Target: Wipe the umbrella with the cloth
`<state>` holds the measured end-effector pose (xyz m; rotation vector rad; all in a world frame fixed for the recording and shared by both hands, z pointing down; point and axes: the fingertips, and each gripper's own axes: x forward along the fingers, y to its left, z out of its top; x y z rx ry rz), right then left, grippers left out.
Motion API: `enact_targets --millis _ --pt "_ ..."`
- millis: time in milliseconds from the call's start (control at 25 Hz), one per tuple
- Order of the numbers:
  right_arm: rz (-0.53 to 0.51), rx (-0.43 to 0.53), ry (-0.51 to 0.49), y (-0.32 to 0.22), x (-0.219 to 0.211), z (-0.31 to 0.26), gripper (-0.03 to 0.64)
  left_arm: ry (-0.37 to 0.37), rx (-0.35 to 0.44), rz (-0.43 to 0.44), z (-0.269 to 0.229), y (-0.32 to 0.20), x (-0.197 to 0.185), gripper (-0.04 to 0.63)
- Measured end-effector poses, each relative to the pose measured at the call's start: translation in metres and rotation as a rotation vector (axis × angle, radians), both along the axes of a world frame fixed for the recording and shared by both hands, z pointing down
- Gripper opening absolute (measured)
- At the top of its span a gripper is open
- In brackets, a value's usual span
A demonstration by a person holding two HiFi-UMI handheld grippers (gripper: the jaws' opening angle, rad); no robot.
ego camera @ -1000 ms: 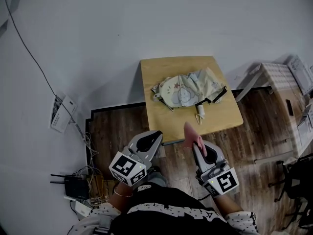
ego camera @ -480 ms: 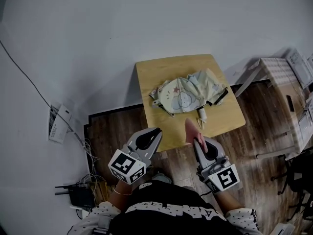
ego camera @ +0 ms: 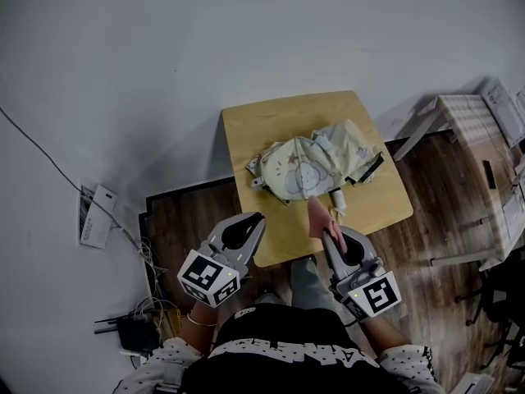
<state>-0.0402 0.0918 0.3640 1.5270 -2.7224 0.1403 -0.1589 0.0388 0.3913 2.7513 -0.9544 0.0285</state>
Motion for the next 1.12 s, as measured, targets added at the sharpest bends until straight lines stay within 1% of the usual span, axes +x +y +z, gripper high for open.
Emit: enact_targets --millis 80,200,440,600,680,800,880,1120 --pt "-0.018 0.007 -0.008 -0.014 0.005 -0.001 0.031 -0.004 0.007 -0.042 0.000 -0.012 -0.001 0.003" --pt "-0.072 0.055 -0.044 -0.039 0.008 -0.014 0.031 -0.015 0.006 -0.101 0.001 -0.027 -0.001 0.003" --pt "-0.167 0.083 -0.022 -0.088 0.020 -0.016 0.031 -0.031 -0.003 -0.205 0.008 -0.064 0.005 0.003" --pt "-0.211 0.066 0.004 -0.117 0.030 -0.007 0.031 -0.072 -0.008 -0.249 0.024 -0.082 0.013 0.003" --pt "-0.230 0.051 0.027 -0.131 0.033 0.000 0.031 -0.085 -0.032 -0.270 0.036 -0.089 0.015 0.006" --pt "-0.274 0.036 0.039 -0.146 0.034 0.007 0.031 -0.112 -0.081 -0.321 0.056 -0.098 0.016 0.052" --pt "-0.304 0.029 0.043 -0.153 0.035 0.011 0.031 -0.131 -0.093 -0.353 0.066 -0.102 0.016 0.063" --pt "-0.369 -0.012 0.020 -0.170 0.039 0.021 0.031 -0.136 -0.166 -0.402 0.089 -0.108 0.020 0.100"
